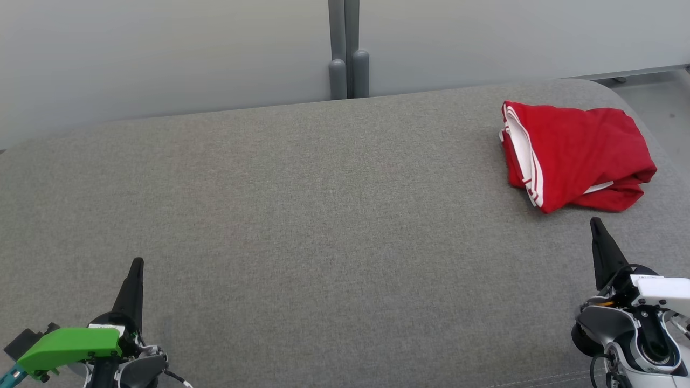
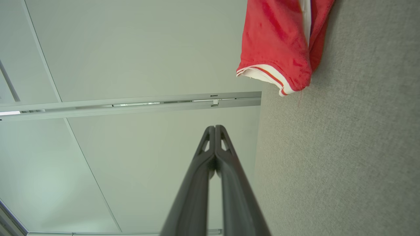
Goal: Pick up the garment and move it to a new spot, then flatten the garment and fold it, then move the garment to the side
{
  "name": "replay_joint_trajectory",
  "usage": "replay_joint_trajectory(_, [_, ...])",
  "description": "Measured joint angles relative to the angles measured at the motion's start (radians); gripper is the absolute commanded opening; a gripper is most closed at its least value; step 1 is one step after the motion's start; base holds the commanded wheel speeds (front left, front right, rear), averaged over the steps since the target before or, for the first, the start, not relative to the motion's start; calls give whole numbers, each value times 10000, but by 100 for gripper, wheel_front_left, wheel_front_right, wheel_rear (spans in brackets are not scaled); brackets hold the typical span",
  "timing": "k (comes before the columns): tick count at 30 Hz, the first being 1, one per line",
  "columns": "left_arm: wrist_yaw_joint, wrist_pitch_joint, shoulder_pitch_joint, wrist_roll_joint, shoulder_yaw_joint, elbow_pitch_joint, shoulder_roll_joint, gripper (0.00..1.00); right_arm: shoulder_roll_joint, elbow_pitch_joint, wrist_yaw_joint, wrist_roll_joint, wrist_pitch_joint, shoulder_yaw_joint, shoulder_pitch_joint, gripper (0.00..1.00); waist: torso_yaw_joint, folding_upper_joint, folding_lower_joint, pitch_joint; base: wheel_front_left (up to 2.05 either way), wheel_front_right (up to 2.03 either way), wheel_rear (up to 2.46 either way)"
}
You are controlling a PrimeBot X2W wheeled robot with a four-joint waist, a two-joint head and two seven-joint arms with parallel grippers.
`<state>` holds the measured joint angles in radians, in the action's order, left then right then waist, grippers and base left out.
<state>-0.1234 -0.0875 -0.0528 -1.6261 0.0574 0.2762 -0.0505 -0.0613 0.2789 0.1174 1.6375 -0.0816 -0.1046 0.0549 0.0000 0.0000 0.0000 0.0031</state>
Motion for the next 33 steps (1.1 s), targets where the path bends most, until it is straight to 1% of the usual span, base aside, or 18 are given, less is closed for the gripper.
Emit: replay_joint_trajectory(33, [0, -10, 0, 0, 12, -4, 4, 0, 8, -2, 0, 0, -44, -21, 0, 0, 0, 0, 0, 0, 0, 0, 0])
